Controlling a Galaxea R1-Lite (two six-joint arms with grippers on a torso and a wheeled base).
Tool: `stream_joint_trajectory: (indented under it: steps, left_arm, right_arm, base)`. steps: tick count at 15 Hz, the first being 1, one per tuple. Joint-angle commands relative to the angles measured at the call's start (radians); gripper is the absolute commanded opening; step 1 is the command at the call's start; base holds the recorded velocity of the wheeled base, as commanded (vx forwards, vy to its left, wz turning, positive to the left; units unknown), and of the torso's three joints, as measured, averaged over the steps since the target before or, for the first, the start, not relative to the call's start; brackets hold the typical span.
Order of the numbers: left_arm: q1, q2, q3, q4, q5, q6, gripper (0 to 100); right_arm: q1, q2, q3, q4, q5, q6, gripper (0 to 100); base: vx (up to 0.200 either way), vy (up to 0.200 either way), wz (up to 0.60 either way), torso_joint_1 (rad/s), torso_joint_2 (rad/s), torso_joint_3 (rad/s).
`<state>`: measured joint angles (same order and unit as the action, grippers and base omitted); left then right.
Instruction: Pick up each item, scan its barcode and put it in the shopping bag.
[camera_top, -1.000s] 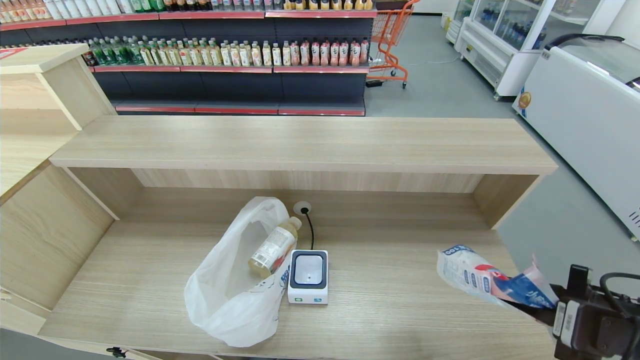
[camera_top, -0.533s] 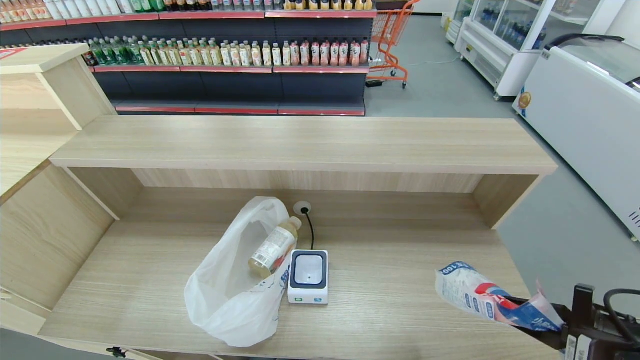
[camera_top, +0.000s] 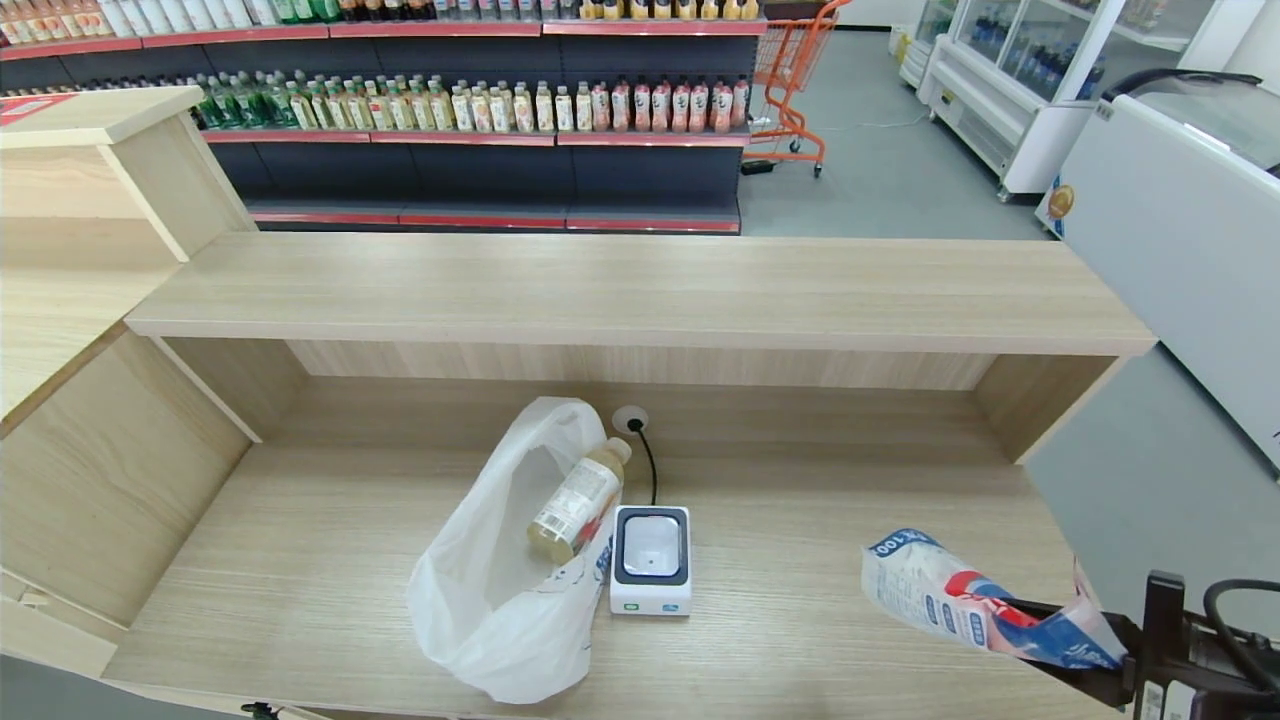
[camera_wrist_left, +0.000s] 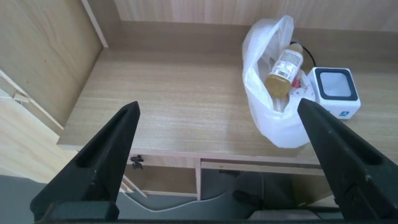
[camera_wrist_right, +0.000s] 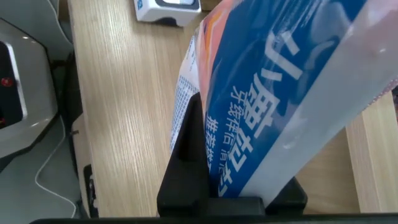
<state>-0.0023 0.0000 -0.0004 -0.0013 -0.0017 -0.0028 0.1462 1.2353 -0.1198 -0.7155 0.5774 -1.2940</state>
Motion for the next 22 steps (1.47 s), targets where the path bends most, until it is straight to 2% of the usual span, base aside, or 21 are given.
stream_joint_trajectory:
  steps: [1,5,9,12,14,17,22]
  left_arm:
    - [0.001,0.000,0.000,0.000,0.000,0.000,100]
    - [0.001,0.000,0.000,0.000,0.000,0.001,100]
    - [0.001,0.000,0.000,0.000,0.000,0.001,100]
    - [0.001,0.000,0.000,0.000,0.000,0.001,100]
    - [0.001,0.000,0.000,0.000,0.000,0.000,100]
    - [0.001,0.000,0.000,0.000,0.000,0.001,100]
    - [0.001,0.000,0.000,0.000,0.000,0.001,100]
  right_arm:
    - [-0.007,0.026,-0.011,-0.001,0.005,0.001,0]
    - [-0.010,0.069,-0.018,-0.005,0.032,0.001,0]
    - [-0.142,0.184,-0.067,-0.009,0.139,-0.047,0]
    - [-0.189,0.365,-0.173,-0.009,0.200,-0.153,0]
    - [-0.188,0.478,-0.270,-0.007,0.228,-0.209,0]
    - [-0.174,0.604,-0.371,-0.007,0.248,-0.215,0]
    - [-0.050,0.696,-0.468,-0.005,0.262,-0.203,0]
  base:
    - [0.000,0.200,0.00,-0.007,0.00,0.002]
    - [0.000,0.200,0.00,0.004,0.01,0.000]
    - [0.000,0.200,0.00,-0.001,0.00,0.001]
    - [0.000,0.000,0.00,0.000,0.00,0.000]
    - [0.000,0.000,0.00,0.000,0.00,0.000]
    - [0.000,0.000,0.00,0.000,0.00,0.000]
    - [0.000,0.000,0.00,0.000,0.00,0.000]
